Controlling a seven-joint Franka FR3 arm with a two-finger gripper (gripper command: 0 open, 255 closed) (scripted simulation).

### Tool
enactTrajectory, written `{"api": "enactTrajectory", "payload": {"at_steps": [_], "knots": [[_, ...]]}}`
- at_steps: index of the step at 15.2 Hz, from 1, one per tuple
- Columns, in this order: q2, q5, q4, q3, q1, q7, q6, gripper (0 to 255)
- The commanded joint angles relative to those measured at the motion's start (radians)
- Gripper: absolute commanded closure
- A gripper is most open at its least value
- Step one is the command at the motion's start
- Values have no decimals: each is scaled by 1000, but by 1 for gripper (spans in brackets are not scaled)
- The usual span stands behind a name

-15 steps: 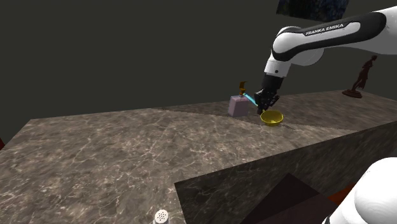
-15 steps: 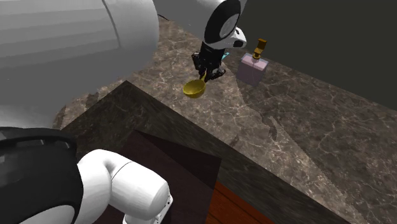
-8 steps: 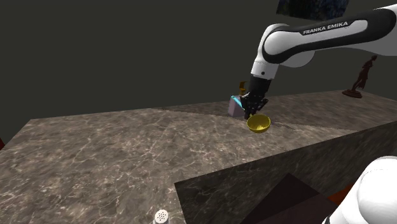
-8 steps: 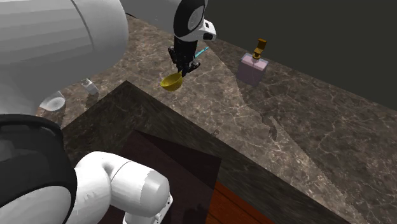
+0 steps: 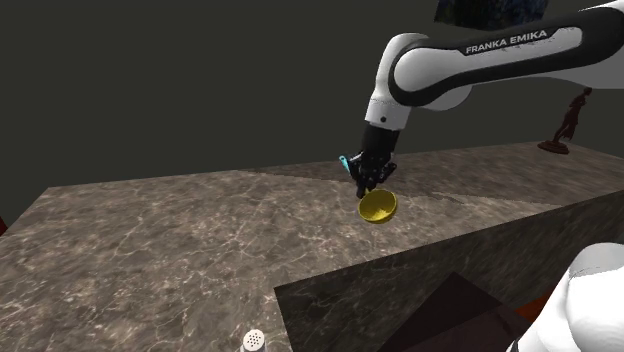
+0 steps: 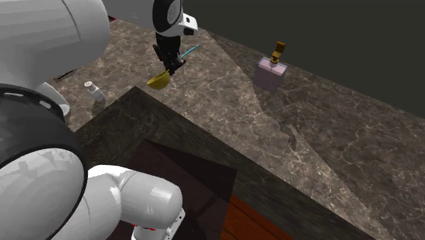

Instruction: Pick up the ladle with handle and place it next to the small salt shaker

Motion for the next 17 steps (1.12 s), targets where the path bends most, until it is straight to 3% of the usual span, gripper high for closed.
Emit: {"api": "enactTrajectory", "payload": {"at_steps": [1, 9, 17], "knots": [[21, 12, 22, 33, 19, 47, 8, 255], [133, 31, 129, 165, 92, 240, 52, 255], [305, -14, 307, 282, 161, 446, 79, 255]]}}
